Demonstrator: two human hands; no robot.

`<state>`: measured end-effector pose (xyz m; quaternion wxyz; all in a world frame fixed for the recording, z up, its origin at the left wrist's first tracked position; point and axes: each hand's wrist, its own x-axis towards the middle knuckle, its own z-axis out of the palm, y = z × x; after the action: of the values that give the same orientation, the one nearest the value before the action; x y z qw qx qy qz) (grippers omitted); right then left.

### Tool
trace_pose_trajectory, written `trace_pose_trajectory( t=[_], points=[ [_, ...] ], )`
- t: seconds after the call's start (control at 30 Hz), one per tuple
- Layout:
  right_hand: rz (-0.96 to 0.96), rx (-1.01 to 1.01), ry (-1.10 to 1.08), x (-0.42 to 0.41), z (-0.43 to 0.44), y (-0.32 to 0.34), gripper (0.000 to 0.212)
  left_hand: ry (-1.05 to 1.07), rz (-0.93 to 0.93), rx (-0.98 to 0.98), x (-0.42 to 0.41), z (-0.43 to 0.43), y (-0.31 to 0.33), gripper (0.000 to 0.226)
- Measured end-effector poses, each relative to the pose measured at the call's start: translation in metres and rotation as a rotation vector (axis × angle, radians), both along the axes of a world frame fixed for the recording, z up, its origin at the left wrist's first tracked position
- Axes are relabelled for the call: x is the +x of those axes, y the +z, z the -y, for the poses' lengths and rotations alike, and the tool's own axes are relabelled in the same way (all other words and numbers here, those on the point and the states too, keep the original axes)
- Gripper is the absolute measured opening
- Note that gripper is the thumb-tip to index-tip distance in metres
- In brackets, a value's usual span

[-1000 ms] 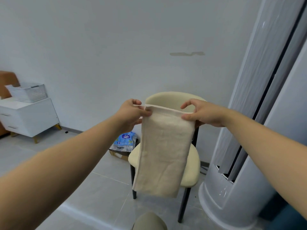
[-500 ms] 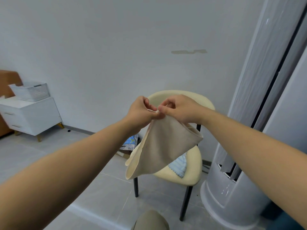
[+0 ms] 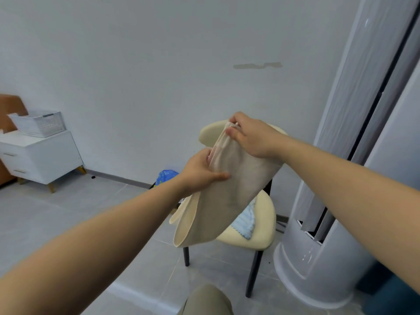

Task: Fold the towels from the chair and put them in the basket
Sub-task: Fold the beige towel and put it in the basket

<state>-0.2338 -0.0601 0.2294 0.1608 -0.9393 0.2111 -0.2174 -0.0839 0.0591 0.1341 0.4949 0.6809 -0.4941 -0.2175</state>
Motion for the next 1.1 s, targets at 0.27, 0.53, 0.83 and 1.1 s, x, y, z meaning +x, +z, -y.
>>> trace_pose_trajectory(
  t=[0.27, 0.53, 0.83, 1.1],
  points=[
    [0.138, 0.027, -0.036, -0.013, 0.02, -0.001, 0.017, 0.122, 0.316, 0.086, 0.008, -0.026, -0.059, 0.051],
    [0.174, -0.07, -0.042, -0.015, 0.03, 0.007, 0.032, 0.122, 0.211, 0.037, 0.013, -0.043, -0.109, 0.035],
    [0.183, -0.024, -0.106, -0.028, 0.042, 0.005, 0.03, 0.11, 0.523, 0.243, 0.023, -0.043, -0.115, 0.017],
    [0.157, -0.104, -0.231, -0.042, 0.048, -0.009, 0.039, 0.237, 0.504, 0.354, 0.051, -0.047, -0.087, 0.023]
  ],
)
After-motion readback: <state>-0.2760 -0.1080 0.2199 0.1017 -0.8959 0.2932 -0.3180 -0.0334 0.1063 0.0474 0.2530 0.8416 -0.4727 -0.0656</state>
